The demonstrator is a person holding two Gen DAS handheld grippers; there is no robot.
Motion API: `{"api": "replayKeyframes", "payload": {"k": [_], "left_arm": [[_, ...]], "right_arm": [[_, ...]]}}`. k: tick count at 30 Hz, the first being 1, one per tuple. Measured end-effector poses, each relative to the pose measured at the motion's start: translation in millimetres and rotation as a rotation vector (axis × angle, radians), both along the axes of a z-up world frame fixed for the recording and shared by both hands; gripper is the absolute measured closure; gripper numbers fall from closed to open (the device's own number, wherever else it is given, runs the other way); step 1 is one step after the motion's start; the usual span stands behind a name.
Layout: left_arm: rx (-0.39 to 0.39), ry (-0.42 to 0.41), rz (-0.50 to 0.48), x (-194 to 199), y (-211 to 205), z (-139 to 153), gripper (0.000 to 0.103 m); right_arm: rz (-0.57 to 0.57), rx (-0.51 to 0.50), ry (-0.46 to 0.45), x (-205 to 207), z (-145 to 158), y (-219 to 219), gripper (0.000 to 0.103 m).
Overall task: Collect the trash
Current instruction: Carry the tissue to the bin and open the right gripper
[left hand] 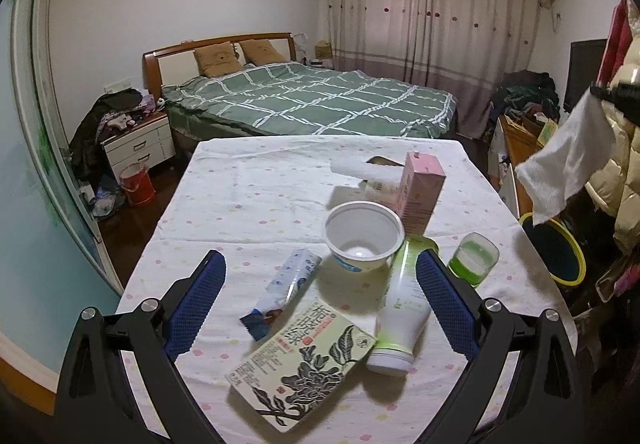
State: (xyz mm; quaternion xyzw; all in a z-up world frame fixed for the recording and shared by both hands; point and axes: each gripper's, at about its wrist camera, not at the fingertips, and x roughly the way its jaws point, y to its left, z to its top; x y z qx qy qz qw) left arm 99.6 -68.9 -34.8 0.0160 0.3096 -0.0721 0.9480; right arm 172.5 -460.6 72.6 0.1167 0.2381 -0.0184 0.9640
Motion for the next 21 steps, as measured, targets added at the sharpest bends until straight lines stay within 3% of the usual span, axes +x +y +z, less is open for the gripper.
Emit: {"api": "replayKeyframes", "payload": {"k": [6, 11, 18, 20, 21], "left_arm": [[0.016, 0.011, -0.027, 3, -14, -3, 0.008], [0.032, 0.019, -0.048, 6, -27, -5, 0.008], [0.044, 0.038, -0.076, 12, -42, -8, 0.008], [0.048, 0.044, -0.084, 14, -47, -10, 0.008], [0.051, 0.047, -0.088, 15, -49, -11, 0.008]], "right_arm": [[-0.129, 0.027, 0.111, 16, -59, -59, 0.101], [-0.206, 0.045, 0.164, 24, -90, -94, 0.101], [-0.257, 0.038, 0.28, 34, -132, -117, 0.101], [-0.267, 0.042, 0.326, 39, -148, -123, 0.097], [-0.276, 0.042, 0.338, 40, -152, -124, 0.089]]}}
